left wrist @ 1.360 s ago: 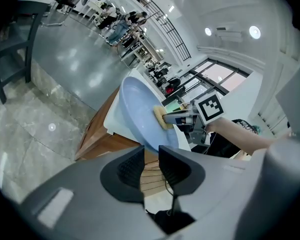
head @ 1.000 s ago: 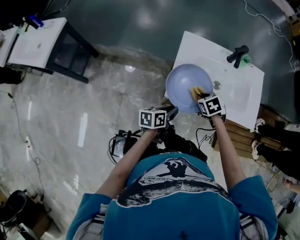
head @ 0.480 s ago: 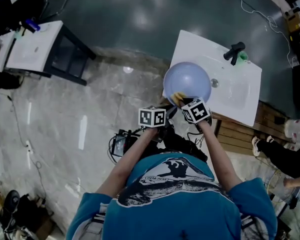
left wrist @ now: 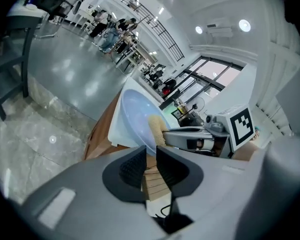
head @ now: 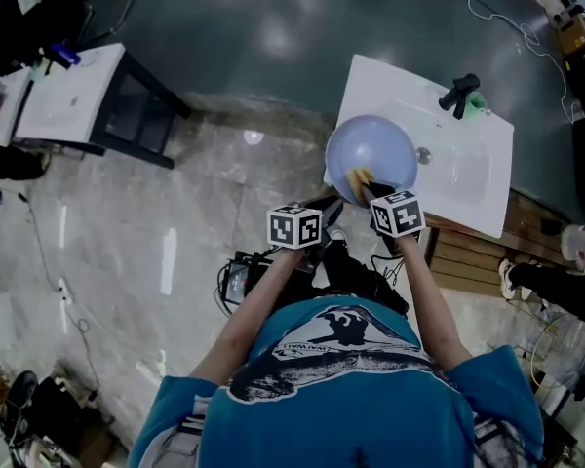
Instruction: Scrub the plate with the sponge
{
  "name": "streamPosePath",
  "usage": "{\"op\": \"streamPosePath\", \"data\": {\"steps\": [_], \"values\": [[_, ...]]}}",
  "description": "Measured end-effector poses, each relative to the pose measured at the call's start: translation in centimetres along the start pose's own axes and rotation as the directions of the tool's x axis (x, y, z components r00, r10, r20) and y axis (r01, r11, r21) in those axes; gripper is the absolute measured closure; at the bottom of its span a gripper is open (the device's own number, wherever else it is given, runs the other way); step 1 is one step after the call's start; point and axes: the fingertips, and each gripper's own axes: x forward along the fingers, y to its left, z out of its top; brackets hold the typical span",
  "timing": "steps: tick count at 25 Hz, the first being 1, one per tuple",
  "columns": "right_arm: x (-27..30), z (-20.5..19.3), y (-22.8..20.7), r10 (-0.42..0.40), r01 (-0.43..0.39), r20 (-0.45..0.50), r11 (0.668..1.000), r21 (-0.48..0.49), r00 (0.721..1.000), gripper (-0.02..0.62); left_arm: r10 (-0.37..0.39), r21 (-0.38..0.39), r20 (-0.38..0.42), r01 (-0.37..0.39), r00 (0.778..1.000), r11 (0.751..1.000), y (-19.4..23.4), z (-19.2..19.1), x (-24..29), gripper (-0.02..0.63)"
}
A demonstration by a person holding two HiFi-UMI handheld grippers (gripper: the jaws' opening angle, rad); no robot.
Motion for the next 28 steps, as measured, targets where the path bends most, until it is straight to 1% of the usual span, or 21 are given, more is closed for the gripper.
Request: {"op": "streamPosePath", "data": {"steps": [3, 6, 12, 15, 18, 20, 23, 28], "values": [[-1.0, 1.3, 1.2, 0.011, -0.015, 0.082, 0.999, 0.05, 0.997, 0.563, -0.018, 0.058, 0.052, 0.015, 0.999, 0.998, -0.4, 1.5, -1.8, 0.535], [-2.0, 2.8, 3.2, 0.031, -0.047, 0.165, 0.994, 0.094, 0.986, 0.563, -0.029, 0.111, 0.097, 0.019, 0.995, 0.994, -0.6, 2.9, -4.1, 0.537], [-3.6, 4.0, 7.5, 0.044, -0.082, 0.275, 0.988, 0.129, 0.96, 0.563, -0.042, 0.217, 0.161, 0.006, 0.986, 0.976, -0.5, 4.2, -9.4, 0.537], [-4.6, 4.2, 9.3, 0.048, -0.1, 0.313, 0.984, 0.15, 0.949, 0.563, -0.021, 0.274, 0.164, -0.026, 0.986, 0.961, -0.1, 4.0, -12.0, 0.537], [-5.9, 4.1, 10.8, 0.065, -0.119, 0.336, 0.982, 0.144, 0.94, 0.563, 0.004, 0.345, 0.162, -0.06, 0.987, 0.937, 0.1, 3.8, -14.2, 0.537], [-6.7, 3.9, 11.6, 0.075, -0.13, 0.349, 0.982, 0.137, 0.934, 0.563, 0.005, 0.38, 0.174, -0.072, 0.985, 0.922, -0.3, 3.8, -15.4, 0.537], [-7.9, 2.9, 12.2, 0.089, -0.147, 0.361, 0.98, 0.136, 0.928, 0.563, -0.005, 0.393, 0.21, -0.08, 0.978, 0.916, -1.5, 3.4, -16.6, 0.541], [-10.1, 0.7, 12.7, 0.123, -0.181, 0.363, 0.975, 0.132, 0.924, 0.563, -0.015, 0.382, 0.261, -0.089, 0.965, 0.92, -4.6, 1.8, -17.5, 0.559]]}}
